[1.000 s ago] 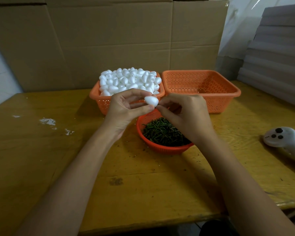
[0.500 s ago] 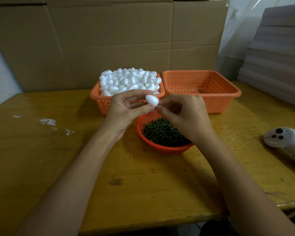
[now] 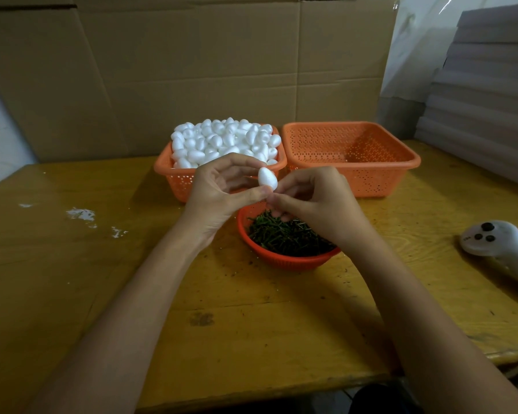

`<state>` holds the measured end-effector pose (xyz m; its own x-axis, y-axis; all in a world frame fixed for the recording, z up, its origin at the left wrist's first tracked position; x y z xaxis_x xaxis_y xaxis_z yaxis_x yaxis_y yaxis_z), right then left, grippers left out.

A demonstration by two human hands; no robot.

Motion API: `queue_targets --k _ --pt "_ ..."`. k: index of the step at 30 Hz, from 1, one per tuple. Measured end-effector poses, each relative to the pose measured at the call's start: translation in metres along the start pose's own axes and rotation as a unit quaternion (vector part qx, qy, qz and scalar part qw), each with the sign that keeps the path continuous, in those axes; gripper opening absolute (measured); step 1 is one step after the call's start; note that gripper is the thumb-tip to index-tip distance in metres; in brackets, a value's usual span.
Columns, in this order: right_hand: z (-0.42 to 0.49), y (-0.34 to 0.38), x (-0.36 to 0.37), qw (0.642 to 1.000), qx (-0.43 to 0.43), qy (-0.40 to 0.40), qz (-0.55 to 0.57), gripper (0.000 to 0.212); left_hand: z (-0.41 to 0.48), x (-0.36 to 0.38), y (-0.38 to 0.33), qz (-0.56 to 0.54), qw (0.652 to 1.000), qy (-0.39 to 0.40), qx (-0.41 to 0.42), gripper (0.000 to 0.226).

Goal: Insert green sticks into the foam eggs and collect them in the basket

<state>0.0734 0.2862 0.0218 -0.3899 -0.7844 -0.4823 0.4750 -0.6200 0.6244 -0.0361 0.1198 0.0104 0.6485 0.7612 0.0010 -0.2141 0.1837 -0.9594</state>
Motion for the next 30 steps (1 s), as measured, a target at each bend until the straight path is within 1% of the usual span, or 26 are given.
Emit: queue_targets --k 6,10,13,17,23,25,30 --pt "-0.0002 -0.0008 0.0010 1.000 0.004 -0.001 0.011 0.011 -0.0002 0.0000 -0.0019 -0.001 1.000 -0.001 0.007 0.037" --pt "-0.0002 0.0002 0.0011 1.000 0.008 0.003 0.014 0.013 -0.0010 0.0023 -0.0041 0.027 0.999 0.001 0.040 0.037" --pt "-0.0006 -0.0002 0.0004 1.000 0.009 0.002 0.023 0.013 -0.0017 0.0027 -0.0042 0.031 0.998 0.017 0.056 0.034" --pt "-0.0014 -0.0017 -0.0007 1.000 0.002 0.002 0.015 0.008 -0.0024 0.0034 -0.0026 0.042 0.997 0.034 0.056 0.032" --pt "-0.0014 -0.0039 -0.0004 1.000 0.003 0.005 0.010 0.005 -0.0012 0.0016 -0.0016 0.053 0.996 0.039 0.053 0.033" --pt "-0.0015 -0.0045 -0.0004 1.000 0.005 0.006 0.009 0.005 -0.0012 0.0028 -0.0016 0.054 0.997 0.034 0.049 0.034" --pt "-0.0001 -0.0058 0.0014 0.999 0.030 -0.005 0.038 0.010 0.0015 0.0019 -0.0003 0.050 0.998 -0.017 0.036 0.035"
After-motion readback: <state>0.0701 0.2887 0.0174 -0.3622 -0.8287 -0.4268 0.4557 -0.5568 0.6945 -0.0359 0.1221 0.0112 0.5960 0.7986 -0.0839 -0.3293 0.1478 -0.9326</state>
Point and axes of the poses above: each hand's wrist, its own z-axis towards the middle knuckle, its own x-axis out of the palm, y = z × x, the point moved 1 cm from there along z, towards the middle knuckle, and after that the axes turned 13 degrees about -x, right-handed, at the moved point
